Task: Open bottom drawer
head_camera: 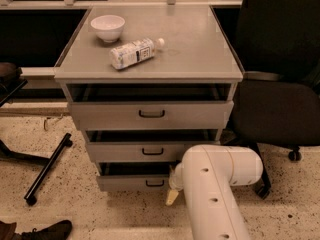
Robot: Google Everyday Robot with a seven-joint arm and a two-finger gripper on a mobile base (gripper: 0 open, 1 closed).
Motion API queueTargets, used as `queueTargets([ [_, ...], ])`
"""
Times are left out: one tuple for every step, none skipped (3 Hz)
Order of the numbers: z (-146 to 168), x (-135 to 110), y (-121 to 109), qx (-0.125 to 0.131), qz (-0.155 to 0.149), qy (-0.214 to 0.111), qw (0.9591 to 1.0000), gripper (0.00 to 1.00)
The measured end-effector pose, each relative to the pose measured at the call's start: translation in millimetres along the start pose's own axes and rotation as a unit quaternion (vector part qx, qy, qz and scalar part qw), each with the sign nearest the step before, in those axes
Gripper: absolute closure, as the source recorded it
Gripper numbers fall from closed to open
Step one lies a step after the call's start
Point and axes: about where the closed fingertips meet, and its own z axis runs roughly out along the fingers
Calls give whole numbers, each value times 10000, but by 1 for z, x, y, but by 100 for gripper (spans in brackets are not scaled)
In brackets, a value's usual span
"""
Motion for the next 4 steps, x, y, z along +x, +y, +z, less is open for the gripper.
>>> queueTargets([
  [-5,2,3,-29,44,69,10000,0],
  [-14,12,28,-142,256,172,9994,0],
  [-44,35,85,-283,1054,252,9937,0],
  [-43,35,85,-283,1055,252,9937,0],
])
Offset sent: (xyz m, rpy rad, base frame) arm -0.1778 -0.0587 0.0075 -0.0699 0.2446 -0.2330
